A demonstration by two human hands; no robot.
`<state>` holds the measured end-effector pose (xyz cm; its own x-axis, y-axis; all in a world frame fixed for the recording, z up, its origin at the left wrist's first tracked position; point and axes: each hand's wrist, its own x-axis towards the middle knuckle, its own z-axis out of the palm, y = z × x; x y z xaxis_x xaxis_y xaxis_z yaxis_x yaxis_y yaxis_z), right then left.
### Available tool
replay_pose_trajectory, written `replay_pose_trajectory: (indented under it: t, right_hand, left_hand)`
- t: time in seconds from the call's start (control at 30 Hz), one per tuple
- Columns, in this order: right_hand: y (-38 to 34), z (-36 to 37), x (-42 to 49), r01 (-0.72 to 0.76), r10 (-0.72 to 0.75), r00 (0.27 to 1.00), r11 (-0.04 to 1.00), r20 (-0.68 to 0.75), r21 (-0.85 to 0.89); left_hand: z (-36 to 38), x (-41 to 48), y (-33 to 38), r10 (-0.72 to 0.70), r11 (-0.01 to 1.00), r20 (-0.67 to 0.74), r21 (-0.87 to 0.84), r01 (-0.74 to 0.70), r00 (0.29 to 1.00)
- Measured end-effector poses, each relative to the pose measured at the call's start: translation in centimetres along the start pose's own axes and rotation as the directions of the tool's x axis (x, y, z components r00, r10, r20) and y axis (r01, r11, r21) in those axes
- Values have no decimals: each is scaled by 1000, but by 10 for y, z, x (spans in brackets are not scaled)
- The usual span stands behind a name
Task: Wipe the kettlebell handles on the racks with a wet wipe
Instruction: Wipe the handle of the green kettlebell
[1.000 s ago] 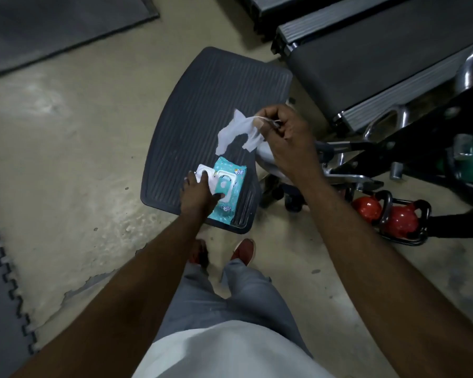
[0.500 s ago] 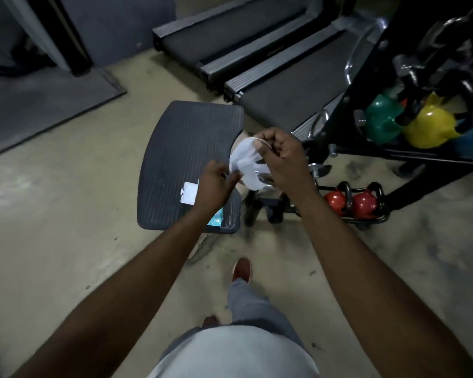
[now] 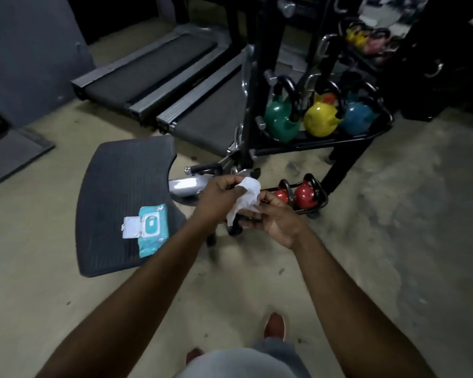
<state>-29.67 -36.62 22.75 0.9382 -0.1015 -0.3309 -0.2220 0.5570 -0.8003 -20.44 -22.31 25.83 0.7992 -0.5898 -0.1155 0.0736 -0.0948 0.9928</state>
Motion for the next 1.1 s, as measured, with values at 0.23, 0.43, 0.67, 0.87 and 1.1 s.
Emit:
replay_pose_trajectory:
  t: [0.23, 0.43, 0.67, 0.87, 1.1]
  right_hand:
    - [-66, -96, -22, 192, -160, 962, 972, -219, 132]
    - [-120, -171, -25, 251, -187, 946, 939, -263, 236]
    - [-144, -229, -9, 48, -58, 994, 993, -89, -104]
    - [-173, -257, 43, 160, -219, 960, 940, -175, -300]
    - [-220, -265, 120, 213, -405, 900, 730, -159, -649]
  left_hand:
    - [85, 48, -2, 293, 788, 7, 565, -245, 956]
    - [183, 75, -8, 416, 615, 73, 712, -340, 906]
    - [237, 115, -1, 380, 656, -112, 732, -182, 918]
    - [219, 166, -3, 356, 649, 22, 713, -264, 934]
    - [172, 282, 27, 428, 707, -111, 659, -256, 897]
